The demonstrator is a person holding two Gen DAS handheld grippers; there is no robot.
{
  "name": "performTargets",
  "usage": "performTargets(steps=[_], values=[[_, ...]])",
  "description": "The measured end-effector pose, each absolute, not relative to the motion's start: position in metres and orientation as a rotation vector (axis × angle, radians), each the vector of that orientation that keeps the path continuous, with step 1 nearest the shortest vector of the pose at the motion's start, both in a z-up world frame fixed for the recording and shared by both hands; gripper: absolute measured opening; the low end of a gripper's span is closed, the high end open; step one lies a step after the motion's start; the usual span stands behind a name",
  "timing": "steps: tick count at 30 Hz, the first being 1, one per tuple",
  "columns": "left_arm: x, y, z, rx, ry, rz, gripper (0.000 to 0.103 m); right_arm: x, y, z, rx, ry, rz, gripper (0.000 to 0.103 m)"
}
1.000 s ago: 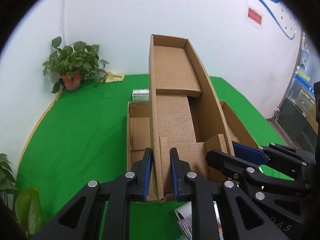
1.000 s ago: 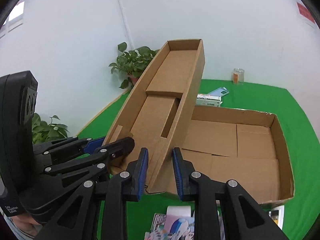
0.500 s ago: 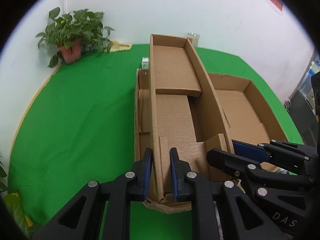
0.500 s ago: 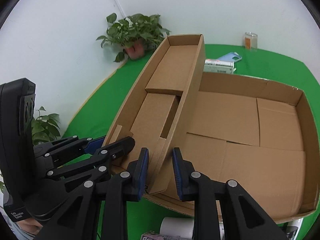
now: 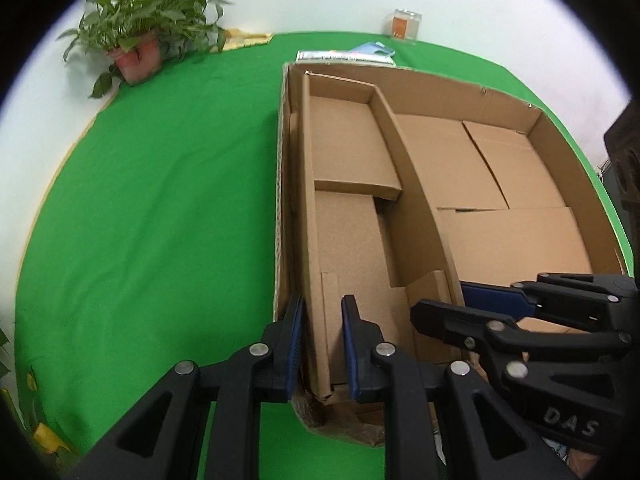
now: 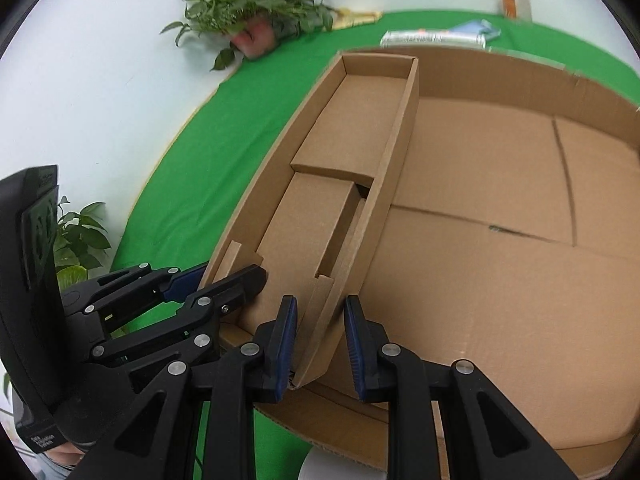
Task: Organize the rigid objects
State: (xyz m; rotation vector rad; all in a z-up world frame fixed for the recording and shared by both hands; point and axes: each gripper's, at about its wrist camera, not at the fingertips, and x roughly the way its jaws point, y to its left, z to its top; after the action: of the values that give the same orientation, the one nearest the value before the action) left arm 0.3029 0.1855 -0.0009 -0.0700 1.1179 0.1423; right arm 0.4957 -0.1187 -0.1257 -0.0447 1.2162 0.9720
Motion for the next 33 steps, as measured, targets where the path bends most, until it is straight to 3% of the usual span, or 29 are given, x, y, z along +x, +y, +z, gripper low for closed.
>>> performTargets(steps=[5, 13, 18, 22, 23, 24, 25, 26, 27, 33], values=[[0.304, 0.186, 0.002, -0.058, 1.135, 0.127, 0.021, 0.51, -0.114, -0.144, -0.015, 1.283, 0.976, 0.02], [0.274, 0.19, 0.026, -0.11, 1.051, 0.123, 0.021, 0.514, -0.118, -0.158, 0.067, 1.352, 1.042, 0.027], [0.248, 0.193, 0.039, -0.126, 0.963, 0.133, 0.021, 0.503, -0.113, -0.157, 0.006, 1.292, 1.04, 0.023], [0.232, 0.185, 0.047, -0.149, 0.885, 0.078, 0.022, 0.502, -0.116, -0.154, 0.013, 1.292, 1.04, 0.026], [0.228, 0.183, 0.05, -0.152, 0.859, 0.072, 0.032, 0.499, -0.121, -0.151, 0.005, 1.287, 1.015, 0.028], [0.22, 0.18, 0.054, -0.146, 0.824, 0.081, 0.054, 0.496, -0.128, -0.148, 0.005, 1.276, 1.001, 0.041], [0.217, 0.177, 0.057, -0.14, 0.805, 0.095, 0.068, 0.49, -0.139, -0.139, 0.006, 1.237, 0.99, 0.05], [0.209, 0.173, 0.06, -0.13, 0.773, 0.119, 0.085, 0.482, -0.155, -0.126, 0.004, 1.17, 0.976, 0.066], [0.198, 0.167, 0.065, -0.115, 0.716, 0.136, 0.085, 0.475, -0.171, -0.115, -0.002, 1.11, 0.951, 0.073], [0.166, 0.133, 0.074, -0.068, 0.666, 0.142, 0.083, 0.411, -0.285, -0.056, -0.015, 0.805, 0.762, 0.088]])
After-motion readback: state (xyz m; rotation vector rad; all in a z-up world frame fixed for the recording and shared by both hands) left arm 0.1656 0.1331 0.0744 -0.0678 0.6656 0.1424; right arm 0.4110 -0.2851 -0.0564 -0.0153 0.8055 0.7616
